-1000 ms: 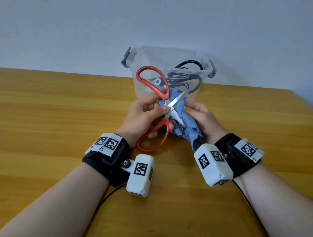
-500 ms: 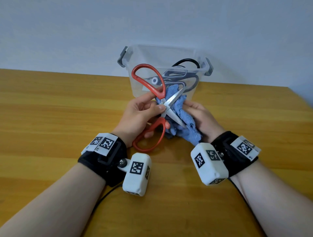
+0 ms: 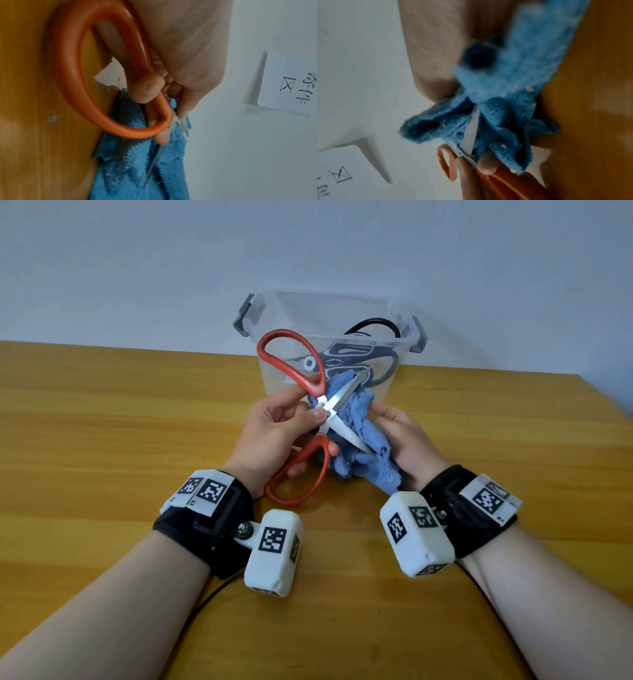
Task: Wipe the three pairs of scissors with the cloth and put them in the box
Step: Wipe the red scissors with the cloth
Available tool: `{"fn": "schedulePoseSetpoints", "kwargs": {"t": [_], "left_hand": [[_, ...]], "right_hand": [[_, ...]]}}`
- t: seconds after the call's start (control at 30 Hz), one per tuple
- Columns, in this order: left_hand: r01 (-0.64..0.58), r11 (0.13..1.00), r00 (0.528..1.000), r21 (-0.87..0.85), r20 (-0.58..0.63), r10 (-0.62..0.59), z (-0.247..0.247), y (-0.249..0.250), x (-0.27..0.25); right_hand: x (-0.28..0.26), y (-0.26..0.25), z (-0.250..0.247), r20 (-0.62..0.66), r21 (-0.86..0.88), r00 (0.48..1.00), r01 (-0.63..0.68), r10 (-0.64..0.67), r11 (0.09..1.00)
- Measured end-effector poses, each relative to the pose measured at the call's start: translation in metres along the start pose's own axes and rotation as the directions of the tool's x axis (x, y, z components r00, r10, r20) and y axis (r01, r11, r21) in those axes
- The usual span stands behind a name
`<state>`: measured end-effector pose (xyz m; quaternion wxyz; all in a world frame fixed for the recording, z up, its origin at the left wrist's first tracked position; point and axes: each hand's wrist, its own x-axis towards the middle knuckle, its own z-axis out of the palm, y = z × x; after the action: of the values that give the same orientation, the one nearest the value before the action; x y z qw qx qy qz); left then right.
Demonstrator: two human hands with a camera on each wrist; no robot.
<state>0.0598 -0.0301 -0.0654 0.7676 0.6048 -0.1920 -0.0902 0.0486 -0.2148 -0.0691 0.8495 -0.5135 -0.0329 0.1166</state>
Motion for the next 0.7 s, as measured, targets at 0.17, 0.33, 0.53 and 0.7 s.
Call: {"fn": "schedulePoseSetpoints", "kwargs": {"t": [0.17,0.33,0.53,0.7], "left_hand": [[-0.015,0.999,0.995,-0.052,-0.098,0.01,-0.003,-0.002,0.002],[0.007,0.981,0.974,-0.192,-0.221,-0.05,-0.009,0.003,0.004],[0.012,0.989,0.963,-0.145,-0.265,-0.05,-0.01,-0.006,0.01],[0.004,1.0,0.989,0.012,-0.146,-0.002,-0.008,-0.009,0.009]], "right_hand": [[0.003,-0.009,0.001,-0.016,0.001,0.996,0.084,-0.084,0.996],[0.003,-0.009,-0.01,-0.228,-0.052,0.964,0.124,-0.133,0.991],[0.007,-0.006,-0.02,-0.344,0.068,0.868,0.402,-0.357,0.913],[0.005,0.012,-0.004,-0.039,-0.605,0.888,0.343,-0.458,0.718]]}}
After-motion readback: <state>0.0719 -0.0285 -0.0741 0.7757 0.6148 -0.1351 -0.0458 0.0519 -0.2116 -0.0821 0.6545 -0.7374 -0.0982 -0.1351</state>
